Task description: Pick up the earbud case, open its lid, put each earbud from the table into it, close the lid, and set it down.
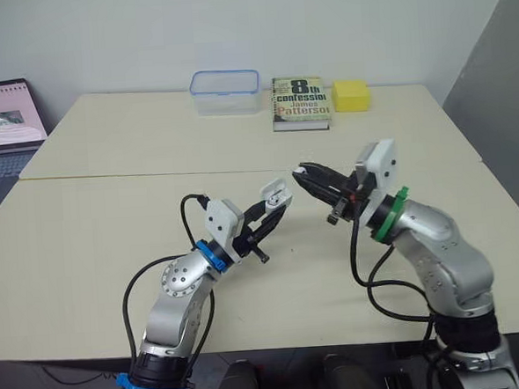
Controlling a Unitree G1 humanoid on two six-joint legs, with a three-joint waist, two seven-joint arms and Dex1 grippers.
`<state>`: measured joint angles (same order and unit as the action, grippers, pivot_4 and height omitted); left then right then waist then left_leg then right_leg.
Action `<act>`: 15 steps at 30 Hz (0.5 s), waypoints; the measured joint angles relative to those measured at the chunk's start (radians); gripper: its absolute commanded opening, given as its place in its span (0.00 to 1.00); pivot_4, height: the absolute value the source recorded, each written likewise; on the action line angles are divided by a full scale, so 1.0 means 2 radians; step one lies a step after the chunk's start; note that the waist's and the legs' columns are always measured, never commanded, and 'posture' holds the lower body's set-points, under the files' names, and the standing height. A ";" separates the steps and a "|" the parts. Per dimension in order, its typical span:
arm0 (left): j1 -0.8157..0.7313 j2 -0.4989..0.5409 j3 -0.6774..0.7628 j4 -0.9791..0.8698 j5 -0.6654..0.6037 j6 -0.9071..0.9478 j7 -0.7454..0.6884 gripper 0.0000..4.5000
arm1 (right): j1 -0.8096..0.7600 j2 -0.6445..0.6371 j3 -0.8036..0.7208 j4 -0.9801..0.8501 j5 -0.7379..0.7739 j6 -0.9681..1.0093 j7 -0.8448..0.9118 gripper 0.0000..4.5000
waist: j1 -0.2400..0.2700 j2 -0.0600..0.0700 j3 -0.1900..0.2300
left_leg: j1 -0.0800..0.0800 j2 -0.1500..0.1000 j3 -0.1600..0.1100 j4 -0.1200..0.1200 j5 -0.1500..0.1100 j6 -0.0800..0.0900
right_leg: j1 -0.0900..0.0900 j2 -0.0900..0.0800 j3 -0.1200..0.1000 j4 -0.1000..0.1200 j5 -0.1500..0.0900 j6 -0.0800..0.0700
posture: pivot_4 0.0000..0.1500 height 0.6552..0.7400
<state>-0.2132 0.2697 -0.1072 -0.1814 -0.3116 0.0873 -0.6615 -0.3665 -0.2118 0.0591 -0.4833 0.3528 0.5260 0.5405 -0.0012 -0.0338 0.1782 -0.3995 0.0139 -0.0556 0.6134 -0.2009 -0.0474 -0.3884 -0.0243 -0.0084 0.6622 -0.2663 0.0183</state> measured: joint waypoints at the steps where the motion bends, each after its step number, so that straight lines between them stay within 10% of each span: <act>1: -0.003 0.000 0.000 0.001 0.000 0.000 -0.001 0.17 | 0.003 0.002 0.004 0.000 -0.001 -0.003 -0.003 0.08 | 0.000 0.000 0.000 | 0.000 0.000 0.000 0.000 0.000 0.000 | 0.000 0.000 0.000 0.000 0.000 0.000 | 1.00 1.00; 15: -0.018 -0.002 0.002 0.013 -0.001 0.000 -0.013 0.17 | 0.012 0.014 0.062 0.069 -0.077 -0.116 -0.025 0.08 | -0.001 0.000 0.000 | 0.000 0.000 0.000 0.000 0.000 0.000 | 0.000 0.000 0.000 0.000 0.000 0.000 | 1.00 1.00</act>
<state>-0.2492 0.2654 -0.1042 -0.1546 -0.3130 0.0881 -0.6875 -0.3419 -0.1848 0.1830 -0.3445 0.1989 0.2935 0.4897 -0.0028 -0.0333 0.1783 -0.3990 0.0143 -0.0557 0.6128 -0.2009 -0.0474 -0.3886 -0.0239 -0.0086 0.6625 -0.2666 0.0176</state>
